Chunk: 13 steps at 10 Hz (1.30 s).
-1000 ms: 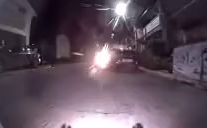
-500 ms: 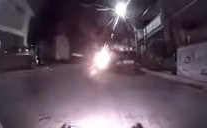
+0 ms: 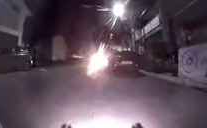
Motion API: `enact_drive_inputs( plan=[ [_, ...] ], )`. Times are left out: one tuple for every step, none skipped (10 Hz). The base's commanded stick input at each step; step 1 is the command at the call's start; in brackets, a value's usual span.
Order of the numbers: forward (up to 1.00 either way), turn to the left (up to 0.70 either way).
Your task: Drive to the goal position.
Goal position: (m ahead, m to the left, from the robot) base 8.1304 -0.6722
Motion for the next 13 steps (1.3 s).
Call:
enact_drive_inputs(
  plan=[
    [0.60,0.00],
    [0.60,0.00],
    [0.60,0.00],
    [0.60,0.00],
    [0.60,0.00],
    [0.60,0.00],
    [0.60,0.00],
    [0.60,0.00],
    [0.60,0.00],
    [0.60,0.00],
    [0.60,-0.08],
    [0.60,-0.15],
    [0.60,-0.08]
  ],
)
